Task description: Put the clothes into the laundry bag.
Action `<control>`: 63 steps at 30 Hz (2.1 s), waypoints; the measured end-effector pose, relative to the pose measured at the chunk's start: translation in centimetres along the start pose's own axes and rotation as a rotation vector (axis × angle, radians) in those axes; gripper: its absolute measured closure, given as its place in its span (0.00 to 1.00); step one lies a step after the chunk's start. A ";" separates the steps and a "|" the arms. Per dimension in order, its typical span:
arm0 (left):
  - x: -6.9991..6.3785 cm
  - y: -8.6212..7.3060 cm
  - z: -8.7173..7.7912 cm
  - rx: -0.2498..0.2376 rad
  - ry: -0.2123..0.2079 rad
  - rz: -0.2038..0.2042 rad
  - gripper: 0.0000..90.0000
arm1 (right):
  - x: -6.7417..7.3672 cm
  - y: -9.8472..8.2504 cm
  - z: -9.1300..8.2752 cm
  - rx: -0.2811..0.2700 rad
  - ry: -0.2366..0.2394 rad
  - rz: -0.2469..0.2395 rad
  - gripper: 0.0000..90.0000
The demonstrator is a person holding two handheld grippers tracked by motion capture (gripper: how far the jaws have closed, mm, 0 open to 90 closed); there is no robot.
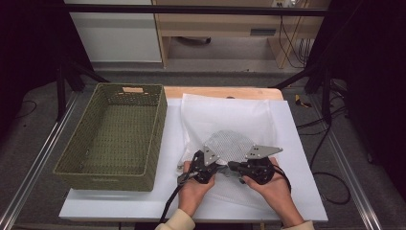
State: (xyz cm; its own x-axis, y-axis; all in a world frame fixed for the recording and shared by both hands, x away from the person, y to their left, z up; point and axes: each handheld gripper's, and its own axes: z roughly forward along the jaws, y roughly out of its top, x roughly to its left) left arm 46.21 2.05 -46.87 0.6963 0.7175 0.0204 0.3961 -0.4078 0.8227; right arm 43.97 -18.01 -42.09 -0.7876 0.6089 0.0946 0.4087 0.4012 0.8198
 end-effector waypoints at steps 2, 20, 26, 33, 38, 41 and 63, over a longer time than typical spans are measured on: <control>0.2 0.1 0.1 -0.006 0.003 -0.003 1.00 | 0.0 0.0 0.0 -0.001 -0.005 0.004 1.00; 0.4 1.1 0.6 -0.015 0.027 -0.002 1.00 | -0.7 0.1 -0.1 -0.009 -0.041 0.016 1.00; -0.5 0.8 -1.2 -0.016 -0.011 0.006 1.00 | -0.6 -0.1 -0.7 0.000 -0.066 -0.008 1.00; -3.2 0.2 -3.1 -0.035 -0.088 0.042 1.00 | -0.6 -0.1 -1.8 -0.013 -0.078 -0.018 1.00; -5.2 0.3 -3.8 -0.045 -0.152 0.066 1.00 | -0.9 -0.3 -1.8 -0.005 -0.086 -0.014 1.00; -6.4 0.4 -3.6 -0.046 -0.184 0.079 1.00 | -1.0 -0.3 -1.7 0.001 -0.087 -0.012 1.00; -6.9 0.9 2.0 0.022 -0.154 0.028 1.00 | -2.2 -1.1 -2.1 0.021 -0.086 0.011 1.00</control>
State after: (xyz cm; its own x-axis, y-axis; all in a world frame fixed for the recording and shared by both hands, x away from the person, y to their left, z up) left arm 42.96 -4.38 -47.35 0.7904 0.6109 -0.0455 0.3867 -0.4399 0.8105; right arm 44.29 -21.18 -41.98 -0.7409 0.6694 0.0545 0.4275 0.4076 0.8069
